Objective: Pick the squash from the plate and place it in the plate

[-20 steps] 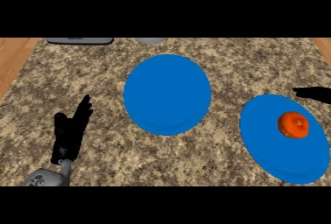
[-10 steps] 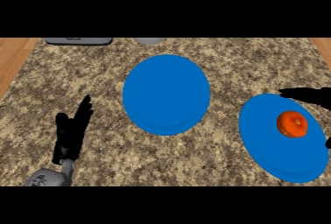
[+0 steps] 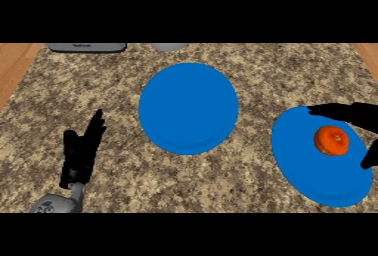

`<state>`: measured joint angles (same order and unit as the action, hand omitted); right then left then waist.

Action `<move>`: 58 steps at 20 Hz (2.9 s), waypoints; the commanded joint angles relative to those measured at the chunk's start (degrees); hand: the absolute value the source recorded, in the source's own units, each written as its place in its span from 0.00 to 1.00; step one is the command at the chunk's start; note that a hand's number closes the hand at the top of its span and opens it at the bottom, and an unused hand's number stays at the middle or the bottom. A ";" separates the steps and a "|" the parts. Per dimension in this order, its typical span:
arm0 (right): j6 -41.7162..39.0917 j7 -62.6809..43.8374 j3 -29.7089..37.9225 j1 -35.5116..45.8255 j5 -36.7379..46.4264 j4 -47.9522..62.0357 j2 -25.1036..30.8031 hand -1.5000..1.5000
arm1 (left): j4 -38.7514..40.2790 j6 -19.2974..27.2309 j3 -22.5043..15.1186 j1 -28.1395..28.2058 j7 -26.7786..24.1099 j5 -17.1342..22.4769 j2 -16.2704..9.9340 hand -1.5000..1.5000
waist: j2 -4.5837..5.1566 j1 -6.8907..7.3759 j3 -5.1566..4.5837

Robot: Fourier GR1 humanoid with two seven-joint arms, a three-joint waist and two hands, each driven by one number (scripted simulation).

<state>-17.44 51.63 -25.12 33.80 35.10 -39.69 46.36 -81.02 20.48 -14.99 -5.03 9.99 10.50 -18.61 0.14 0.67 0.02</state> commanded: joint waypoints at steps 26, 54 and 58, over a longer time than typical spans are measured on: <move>14.28 -6.02 9.26 3.71 3.47 6.57 -16.39 1.00 | -4.16 -2.69 3.35 2.39 3.82 -4.76 3.05 0.50 | -0.58 -1.29 -0.10; 50.50 -110.47 -20.44 30.15 8.12 -12.66 -46.35 1.00 | 1.65 -4.32 4.51 -3.65 2.92 -5.47 4.68 0.50 | 0.17 1.78 -0.09; 47.91 -109.48 -18.29 33.84 4.33 -7.63 -46.35 1.00 | -2.03 -5.14 4.78 1.47 1.15 -5.75 3.44 0.50 | 0.23 2.20 -0.08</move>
<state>28.28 -54.19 -42.35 64.86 42.38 -51.68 0.19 -81.82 16.19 -10.71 -5.64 12.80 4.92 -14.55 0.04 2.35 -0.07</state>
